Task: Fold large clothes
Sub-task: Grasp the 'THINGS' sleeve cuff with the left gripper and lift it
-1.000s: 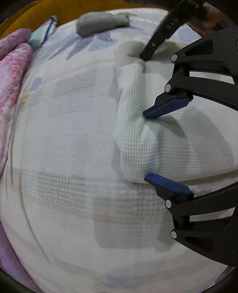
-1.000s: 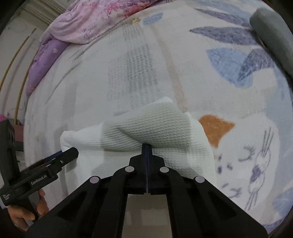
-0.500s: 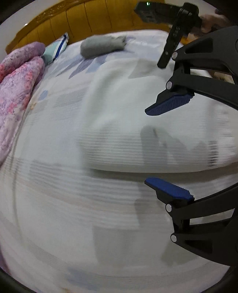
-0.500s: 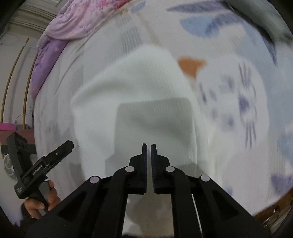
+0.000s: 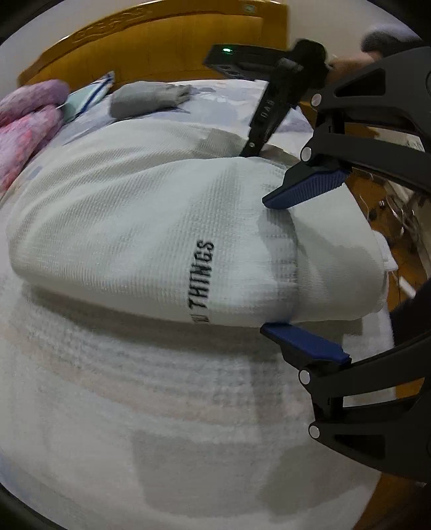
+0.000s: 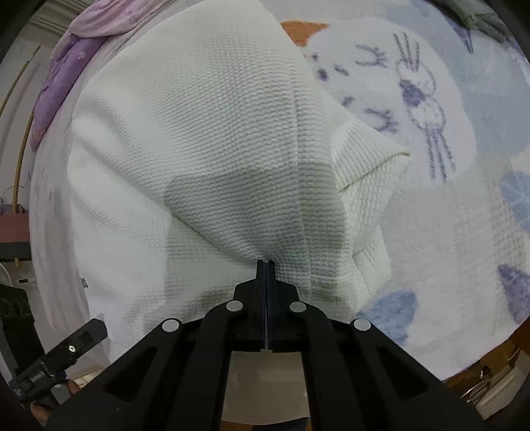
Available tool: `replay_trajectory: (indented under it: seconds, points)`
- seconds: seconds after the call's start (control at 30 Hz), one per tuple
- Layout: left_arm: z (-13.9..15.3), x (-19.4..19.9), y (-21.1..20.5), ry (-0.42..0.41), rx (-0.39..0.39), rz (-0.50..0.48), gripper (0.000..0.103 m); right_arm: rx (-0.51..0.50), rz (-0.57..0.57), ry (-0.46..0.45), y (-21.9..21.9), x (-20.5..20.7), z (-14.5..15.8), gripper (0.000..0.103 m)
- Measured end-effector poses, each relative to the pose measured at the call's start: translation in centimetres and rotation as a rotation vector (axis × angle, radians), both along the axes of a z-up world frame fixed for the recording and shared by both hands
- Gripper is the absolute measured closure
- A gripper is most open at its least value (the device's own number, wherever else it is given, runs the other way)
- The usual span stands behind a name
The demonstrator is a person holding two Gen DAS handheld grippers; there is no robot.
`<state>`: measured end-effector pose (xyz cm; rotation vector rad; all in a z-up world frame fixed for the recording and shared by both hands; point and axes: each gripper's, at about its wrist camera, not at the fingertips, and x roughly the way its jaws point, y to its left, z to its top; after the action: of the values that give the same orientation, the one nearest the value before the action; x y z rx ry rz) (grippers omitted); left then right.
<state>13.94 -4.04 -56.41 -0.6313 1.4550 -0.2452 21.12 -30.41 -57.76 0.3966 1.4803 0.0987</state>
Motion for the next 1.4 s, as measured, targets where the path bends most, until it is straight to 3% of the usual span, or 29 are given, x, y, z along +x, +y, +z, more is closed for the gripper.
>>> replay_trajectory:
  seconds: [0.07, 0.13, 0.23, 0.27, 0.37, 0.4, 0.43, 0.47, 0.5, 0.57, 0.67, 0.7, 0.8, 0.87, 1.03, 1.2, 1.4]
  points:
    - [-0.2, -0.9, 0.9, 0.012, -0.029, 0.045, 0.032, -0.005, -0.012, -0.01, 0.0, -0.3, 0.2, 0.103]
    - [-1.5, -1.0, 0.3, 0.048, -0.033, 0.015, 0.031, -0.007, -0.03, -0.026, -0.1, -0.7, 0.6, 0.103]
    - [-3.2, -1.6, 0.1, 0.071, -0.036, 0.024, 0.023, 0.001, -0.071, -0.047, -0.8, -2.3, 1.2, 0.103]
    - [-3.6, -1.6, 0.2, 0.078, -0.051, 0.042, 0.018, 0.013, -0.086, -0.053, -1.1, -2.9, 1.4, 0.103]
    - [-3.8, -1.7, 0.3, 0.068, -0.05, 0.035, 0.018, 0.068, -0.16, -0.079, -2.1, -4.8, 2.5, 0.099]
    - [-3.8, -1.7, 0.2, 0.068, -0.052, 0.034, 0.02, 0.104, -0.207, -0.091, -2.6, -5.8, 3.0, 0.091]
    - [-3.6, -1.6, 0.1, 0.069, -0.058, 0.03, 0.031, 0.135, -0.247, -0.102, -2.8, -6.4, 3.2, 0.085]
    - [-3.4, -1.4, -0.3, 0.065, -0.073, 0.017, 0.043, 0.178, -0.302, -0.116, -3.1, -7.4, 3.6, 0.07]
    - [-2.9, -1.2, -0.9, 0.059, -0.039, -0.004, 0.048, 0.218, -0.364, -0.122, -3.3, -8.6, 3.8, 0.053]
    - [-2.1, -0.9, -1.6, 0.038, 0.001, -0.047, 0.067, 0.231, -0.476, -0.104, -3.3, -10.8, 4.0, 0.031]
    - [-0.3, -0.5, -2.3, 0.023, 0.028, -0.075, 0.076, 0.352, -0.639, -0.064, -3.0, -14.1, 2.9, 0.028]
    - [0.7, -0.3, -2.6, 0.016, 0.023, -0.08, 0.076, 0.428, -0.715, -0.026, -2.6, -15.3, 2.0, 0.023]
    - [3.3, 0.2, -2.9, -0.014, -0.019, -0.078, 0.077, 0.638, -0.893, 0.032, -2.3, -18.3, -0.3, 0.021]
    - [4.5, 0.4, -3.0, -0.022, -0.034, -0.083, 0.077, 0.713, -0.987, 0.046, -1.7, -19.4, -0.6, 0.02]
    - [5.6, 1.2, -3.5, -0.005, -0.044, -0.104, 0.077, 0.876, -1.105, -0.013, -0.3, -19.6, -1.1, 0.014]
    - [5.6, 1.2, -2.2, 0.037, -0.11, -0.042, 0.077, 0.946, -1.182, 0.012, 1.8, -18.8, -2.4, 0.012]
    - [5.6, 1.7, -2.2, 0.043, -0.094, -0.078, 0.077, 1.039, -1.242, -0.015, 2.6, -17.6, -4.6, 0.011]
